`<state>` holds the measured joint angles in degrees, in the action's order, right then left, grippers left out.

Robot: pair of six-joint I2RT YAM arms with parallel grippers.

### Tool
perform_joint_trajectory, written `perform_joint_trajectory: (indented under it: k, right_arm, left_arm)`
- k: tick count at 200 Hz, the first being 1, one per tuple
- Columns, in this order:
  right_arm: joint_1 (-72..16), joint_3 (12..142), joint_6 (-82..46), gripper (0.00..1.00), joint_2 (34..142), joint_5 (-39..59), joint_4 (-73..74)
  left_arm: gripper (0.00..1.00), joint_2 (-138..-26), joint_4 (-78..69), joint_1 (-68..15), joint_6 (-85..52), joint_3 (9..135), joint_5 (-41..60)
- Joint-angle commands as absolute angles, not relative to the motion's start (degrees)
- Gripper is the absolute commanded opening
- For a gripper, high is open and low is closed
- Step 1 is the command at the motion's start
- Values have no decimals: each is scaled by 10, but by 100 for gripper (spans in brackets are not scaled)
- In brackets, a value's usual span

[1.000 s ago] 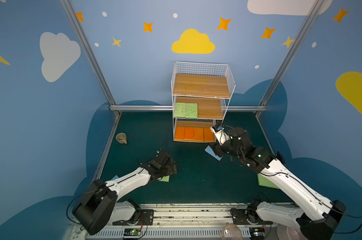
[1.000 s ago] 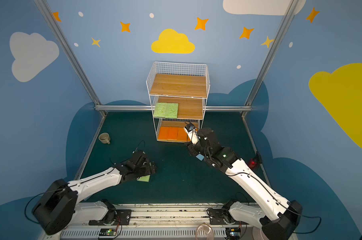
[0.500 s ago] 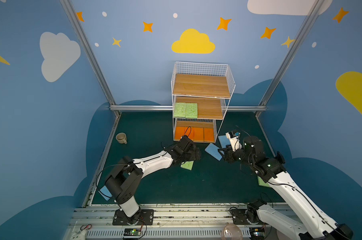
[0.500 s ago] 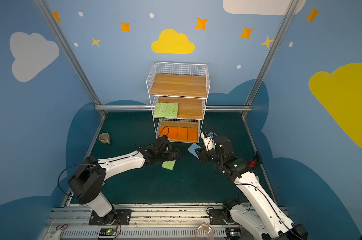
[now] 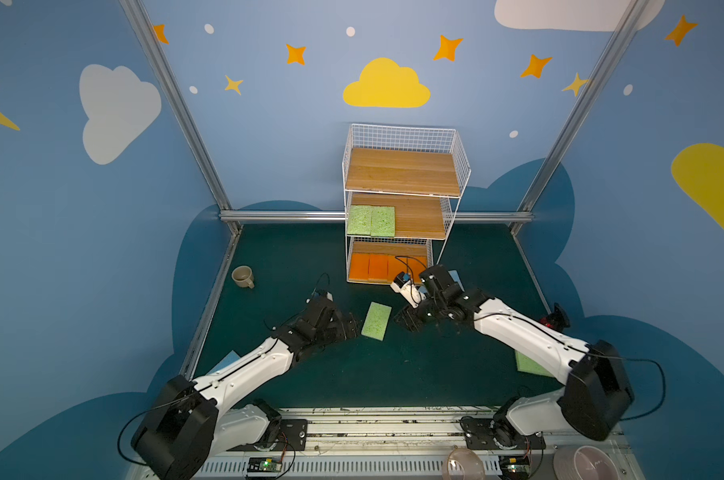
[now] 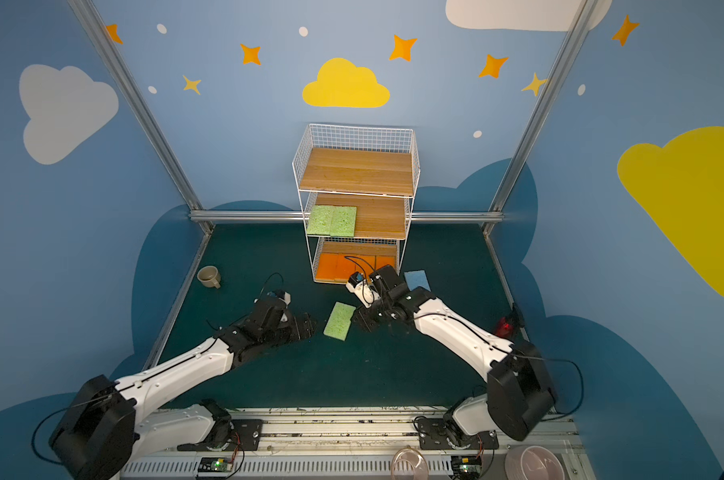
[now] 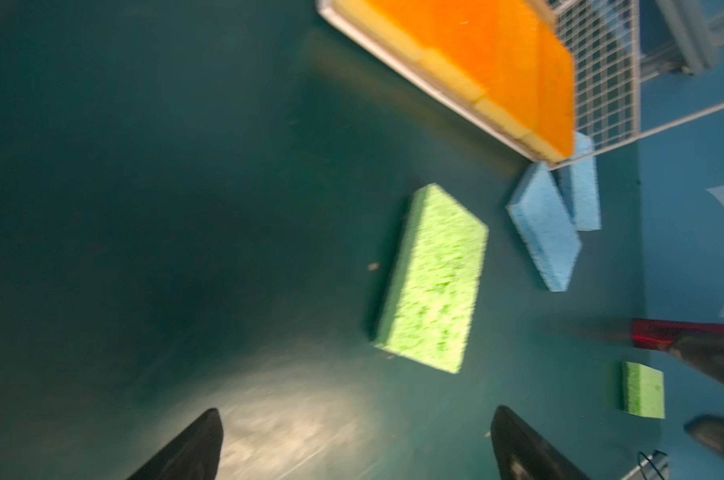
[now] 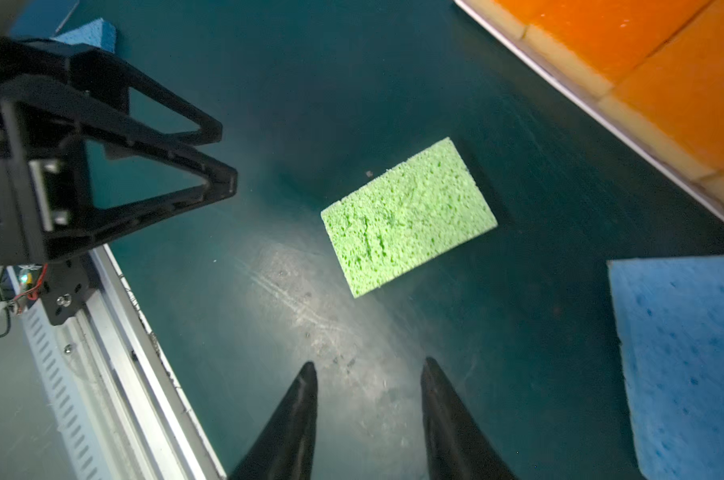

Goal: Place and organize the cleaning sponges onto the shelf

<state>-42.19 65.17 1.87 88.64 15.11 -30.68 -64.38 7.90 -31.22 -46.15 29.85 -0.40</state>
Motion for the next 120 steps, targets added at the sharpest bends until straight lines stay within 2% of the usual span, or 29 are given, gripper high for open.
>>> perform_joint_trajectory:
  k: [1, 48, 101, 120]
  right_arm:
    - [-458, 721, 23, 35, 956, 112, -410]
    - [-539, 858, 46, 37, 1107, -20, -507]
    - [-555, 871, 58, 50, 1137, -47, -495]
    - [-559, 873, 62, 50, 1144, -50, -490]
  left_arm:
    - [100, -608, 78, -288, -450, 266, 7]
    - [100, -574, 72, -237, -435, 224, 33]
    - [100, -569, 74, -203, -423, 218, 53]
    - [100, -580, 64, -200, -422, 219, 58]
